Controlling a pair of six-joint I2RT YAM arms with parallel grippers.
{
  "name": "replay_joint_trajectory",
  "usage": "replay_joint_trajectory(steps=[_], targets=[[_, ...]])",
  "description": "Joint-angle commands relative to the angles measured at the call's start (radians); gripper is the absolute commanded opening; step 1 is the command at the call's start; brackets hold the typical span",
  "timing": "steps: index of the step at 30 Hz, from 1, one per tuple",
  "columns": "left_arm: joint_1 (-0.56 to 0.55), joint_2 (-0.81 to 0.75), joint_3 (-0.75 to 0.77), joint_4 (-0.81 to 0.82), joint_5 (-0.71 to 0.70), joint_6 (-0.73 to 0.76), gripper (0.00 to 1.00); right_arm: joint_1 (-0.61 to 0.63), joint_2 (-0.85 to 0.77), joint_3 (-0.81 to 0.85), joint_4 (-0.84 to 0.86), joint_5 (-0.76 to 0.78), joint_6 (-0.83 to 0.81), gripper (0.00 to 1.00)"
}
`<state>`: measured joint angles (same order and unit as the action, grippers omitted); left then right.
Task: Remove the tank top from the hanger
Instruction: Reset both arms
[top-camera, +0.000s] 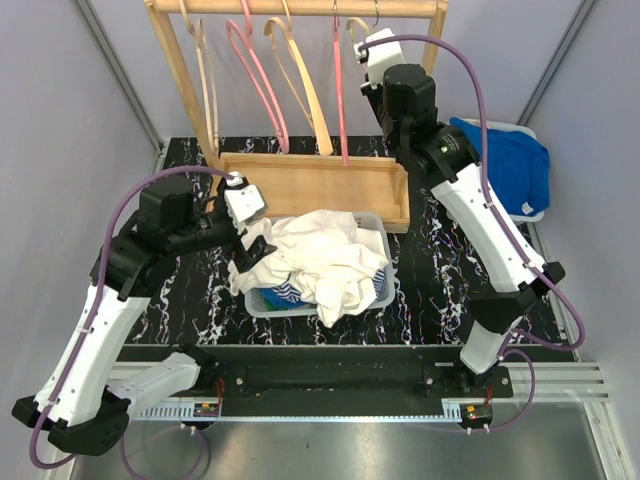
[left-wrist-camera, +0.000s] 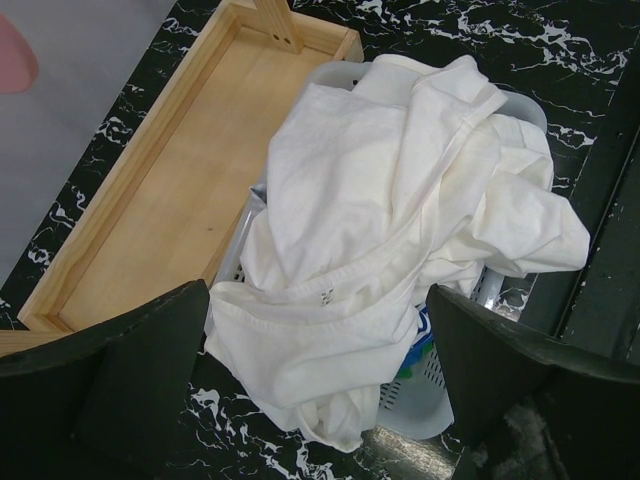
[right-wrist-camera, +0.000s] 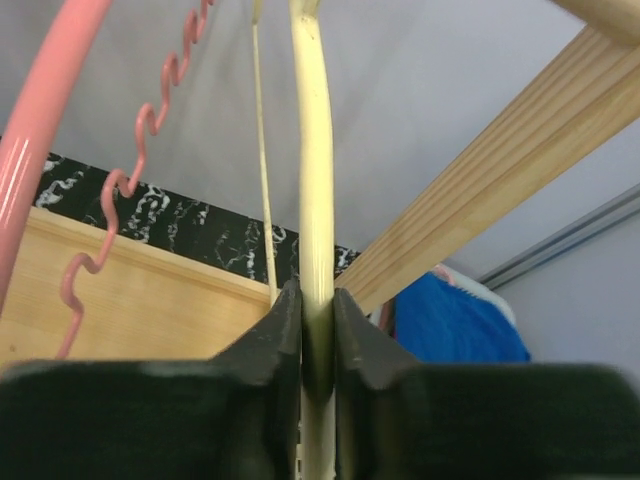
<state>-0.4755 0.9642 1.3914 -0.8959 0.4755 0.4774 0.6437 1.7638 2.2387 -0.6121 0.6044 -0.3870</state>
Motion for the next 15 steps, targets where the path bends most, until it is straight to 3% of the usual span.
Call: replay_joint_trajectory(steps=[1,5,9,10,12,15], targets=[[0.009,-0.001,0.047,0.029,0.018,-0.006,0.99,-0.015,-0.110,-0.112,0.070,-0.023,0.082,0.36],[0.012,-0.001,0.035,0.058,-0.001,-0.033,0.99,-0.015,-0.226,-0.250,0.106,-0.049,0.150,0.52],[0.014,0.005,0.021,0.071,-0.032,-0.034,0.99,-0.013,-0.366,-0.384,0.095,-0.130,0.227,0.80],[0.015,0.007,0.017,0.074,-0.043,-0.028,0.99,-0.013,-0.388,-0.402,0.074,-0.144,0.244,0.91],[0.017,0.010,0.008,0.081,-0.058,-0.023,0.99,-0.013,-0.453,-0.467,0.058,-0.175,0.290,0.99],[0.018,0.011,0.001,0.083,-0.069,-0.019,0.99,-0.013,-0.551,-0.566,0.034,-0.227,0.361,1.00]])
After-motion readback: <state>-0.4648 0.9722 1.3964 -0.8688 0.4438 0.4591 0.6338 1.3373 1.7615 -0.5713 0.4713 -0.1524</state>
